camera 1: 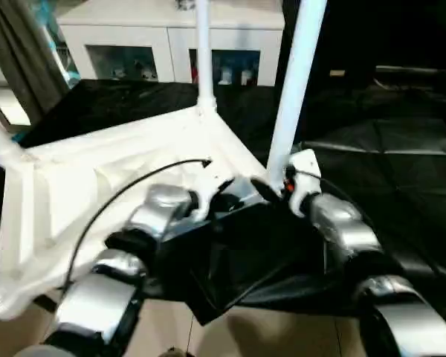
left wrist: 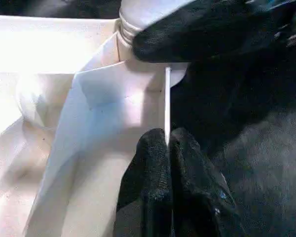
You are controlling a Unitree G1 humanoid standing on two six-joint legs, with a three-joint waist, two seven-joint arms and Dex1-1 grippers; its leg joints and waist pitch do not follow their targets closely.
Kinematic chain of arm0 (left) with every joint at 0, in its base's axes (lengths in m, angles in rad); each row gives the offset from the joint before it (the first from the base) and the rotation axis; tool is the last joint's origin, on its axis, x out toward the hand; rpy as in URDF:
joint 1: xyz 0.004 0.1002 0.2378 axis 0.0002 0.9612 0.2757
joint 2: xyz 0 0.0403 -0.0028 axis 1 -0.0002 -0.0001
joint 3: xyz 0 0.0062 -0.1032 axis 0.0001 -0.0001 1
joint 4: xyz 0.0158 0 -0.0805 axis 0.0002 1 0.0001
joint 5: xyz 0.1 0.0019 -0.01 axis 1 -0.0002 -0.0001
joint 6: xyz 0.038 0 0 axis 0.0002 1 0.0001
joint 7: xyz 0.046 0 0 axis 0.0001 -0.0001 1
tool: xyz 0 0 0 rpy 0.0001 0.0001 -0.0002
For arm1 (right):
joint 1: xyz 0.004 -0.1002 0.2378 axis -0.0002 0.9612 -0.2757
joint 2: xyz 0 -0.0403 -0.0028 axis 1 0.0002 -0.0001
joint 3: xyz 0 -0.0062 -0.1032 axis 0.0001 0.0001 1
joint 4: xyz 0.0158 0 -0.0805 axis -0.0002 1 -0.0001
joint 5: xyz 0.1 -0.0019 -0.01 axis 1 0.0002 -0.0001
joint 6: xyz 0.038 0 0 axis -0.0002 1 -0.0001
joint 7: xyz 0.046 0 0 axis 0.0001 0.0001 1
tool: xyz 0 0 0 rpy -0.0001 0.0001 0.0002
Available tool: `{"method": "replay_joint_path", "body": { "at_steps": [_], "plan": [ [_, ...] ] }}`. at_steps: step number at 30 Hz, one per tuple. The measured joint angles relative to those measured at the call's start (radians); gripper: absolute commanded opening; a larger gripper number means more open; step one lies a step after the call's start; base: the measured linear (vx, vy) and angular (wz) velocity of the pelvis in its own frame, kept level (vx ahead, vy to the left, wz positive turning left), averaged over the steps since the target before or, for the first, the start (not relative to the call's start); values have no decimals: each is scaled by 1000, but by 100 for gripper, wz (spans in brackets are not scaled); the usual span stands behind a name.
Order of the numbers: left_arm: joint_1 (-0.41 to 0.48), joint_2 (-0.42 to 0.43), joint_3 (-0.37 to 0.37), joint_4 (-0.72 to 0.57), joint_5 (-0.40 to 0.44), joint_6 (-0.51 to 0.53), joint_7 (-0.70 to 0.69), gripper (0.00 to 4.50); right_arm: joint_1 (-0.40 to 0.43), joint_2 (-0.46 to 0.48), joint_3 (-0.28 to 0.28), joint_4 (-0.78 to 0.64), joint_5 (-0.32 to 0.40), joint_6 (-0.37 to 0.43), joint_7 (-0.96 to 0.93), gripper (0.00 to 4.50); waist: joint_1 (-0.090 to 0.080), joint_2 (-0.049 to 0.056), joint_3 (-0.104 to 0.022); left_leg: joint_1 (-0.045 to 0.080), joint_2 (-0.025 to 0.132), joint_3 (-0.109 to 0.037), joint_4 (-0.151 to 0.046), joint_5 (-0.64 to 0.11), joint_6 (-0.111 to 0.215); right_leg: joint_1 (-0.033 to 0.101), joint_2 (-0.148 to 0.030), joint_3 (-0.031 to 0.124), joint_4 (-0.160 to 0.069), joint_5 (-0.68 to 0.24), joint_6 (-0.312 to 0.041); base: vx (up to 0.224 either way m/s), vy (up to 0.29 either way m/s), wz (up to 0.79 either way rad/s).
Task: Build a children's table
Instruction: Rotate leg to tighten
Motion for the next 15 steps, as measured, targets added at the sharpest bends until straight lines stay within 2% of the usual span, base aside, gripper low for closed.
{"method": "replay_joint_path", "body": {
  "at_steps": [4, 5, 8, 9, 13, 15],
  "plan": [
    [19, 51, -19, -34, -12, -22, -130, 0, 46, -85, 43, -84, 15, 7, 219, 387, 7, 0, 0, -2, 0, 0, 0, 0, 0, -1, 0, 0, -1, -4, 5, 0, 0, 0],
    [20, 64, -20, -39, -15, -24, -158, 0, 50, -96, 47, -96, 17, 8, 259, 362, 7, 0, 0, -4, 0, 0, 0, 0, 1, -3, 0, 0, -2, -4, 5, 0, 0, 0],
    [24, 89, -21, -49, -21, -25, -214, 0, 51, -118, 61, -111, 23, 10, 325, 351, 8, 0, 0, -9, 1, 0, 1, 2, 6, -7, 0, -1, -1, -5, 4, 0, 0, 0],
    [25, 95, -22, -51, -22, -25, -227, 0, 51, -123, 68, -117, 24, 11, 341, 325, 9, 0, 0, -9, 1, 0, 1, 2, 6, -7, 0, -1, -1, -5, 4, 0, 0, 0],
    [31, 106, -28, -58, -26, -25, -260, 0, 51, -127, 74, -126, 33, 31, 370, 307, 10, 0, 0, -11, 1, 0, 4, 1, 4, -7, 0, -1, -1, -5, 4, 0, 0, 0],
    [33, 109, -29, -61, -28, -24, -266, 0, 51, -127, 76, -130, 35, 42, 379, 280, 9, 0, 0, -11, 1, 0, 4, -1, 1, -7, 0, -1, -1, -4, 3, 0, 0, 0]
  ]
}}
